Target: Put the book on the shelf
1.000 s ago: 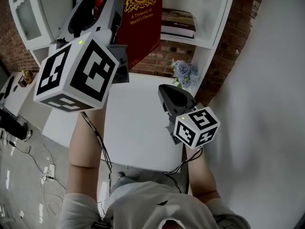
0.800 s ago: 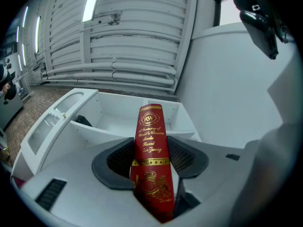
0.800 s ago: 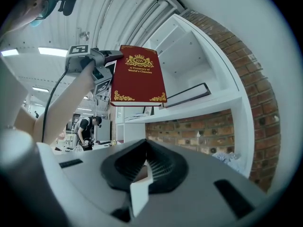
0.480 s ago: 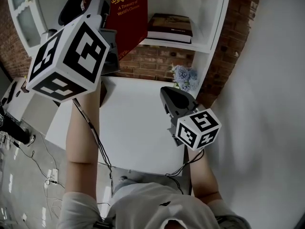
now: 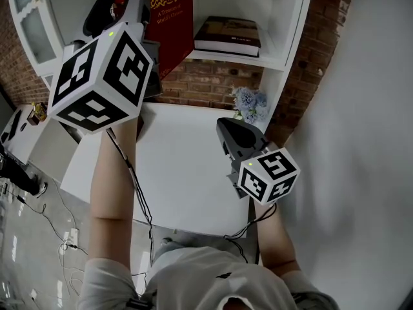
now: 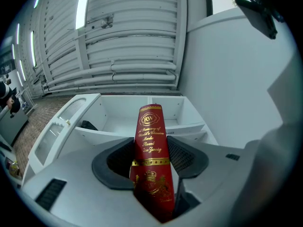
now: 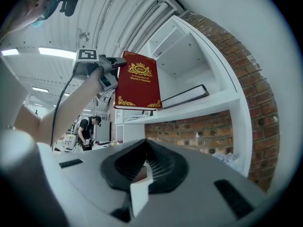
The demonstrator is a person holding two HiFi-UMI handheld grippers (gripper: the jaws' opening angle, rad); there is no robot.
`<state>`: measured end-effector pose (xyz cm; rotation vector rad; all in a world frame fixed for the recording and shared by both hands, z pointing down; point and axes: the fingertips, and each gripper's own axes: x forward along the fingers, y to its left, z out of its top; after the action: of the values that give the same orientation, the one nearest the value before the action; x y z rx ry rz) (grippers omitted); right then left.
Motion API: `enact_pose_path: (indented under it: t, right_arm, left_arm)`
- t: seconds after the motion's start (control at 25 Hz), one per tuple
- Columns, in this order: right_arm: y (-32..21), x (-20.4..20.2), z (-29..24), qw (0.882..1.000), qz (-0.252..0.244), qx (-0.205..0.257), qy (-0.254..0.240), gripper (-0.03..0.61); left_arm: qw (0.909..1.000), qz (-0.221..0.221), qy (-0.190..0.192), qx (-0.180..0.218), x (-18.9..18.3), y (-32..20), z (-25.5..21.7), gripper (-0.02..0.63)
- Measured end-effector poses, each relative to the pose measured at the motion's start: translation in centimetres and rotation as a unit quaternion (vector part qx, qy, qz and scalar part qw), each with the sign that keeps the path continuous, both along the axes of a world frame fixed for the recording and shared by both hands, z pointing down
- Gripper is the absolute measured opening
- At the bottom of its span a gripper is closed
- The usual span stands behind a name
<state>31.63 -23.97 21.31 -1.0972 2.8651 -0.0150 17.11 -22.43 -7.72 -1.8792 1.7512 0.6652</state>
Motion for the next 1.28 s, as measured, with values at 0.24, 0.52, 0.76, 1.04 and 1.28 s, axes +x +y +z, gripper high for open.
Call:
enact_pose_path:
  t: [0.24, 0.52, 0.76, 1.04, 1.28]
  right_arm:
    - [-0.5, 0.4, 0.2, 1.0, 0.001, -0.005, -0.005, 0.011]
    - [-0.8, 1.3, -0.1, 1.0, 0.003, -0.001, -0.01, 0.011]
    - [-0.9, 1.9, 0.1, 1.0, 0.004, -0.001, -0.011, 0.012]
    - [-0.6, 1.7, -0.2, 1.0, 0.0, 0.003, -0.009, 0.011]
    - [-0.3, 1.6, -0.1, 1.0, 0.0, 0.005, -0.011, 0.011]
  left_arm:
    - [0.9997, 0.021, -0.008, 0.003, 2.1, 0.0, 0.2, 0.224]
    - [0.9999, 0.01, -0.007, 0.007, 3.7, -0.8, 0.4, 0.224]
    - [0.9998, -0.013, 0.001, 0.013, 3.9, -1.1, 0.4, 0.224]
    - [0.9996, -0.02, 0.0, 0.017, 4.3, -0.7, 0.5, 0.224]
    - [0.9994, -0.025, -0.004, 0.024, 4.9, -0.5, 0.9, 0.225]
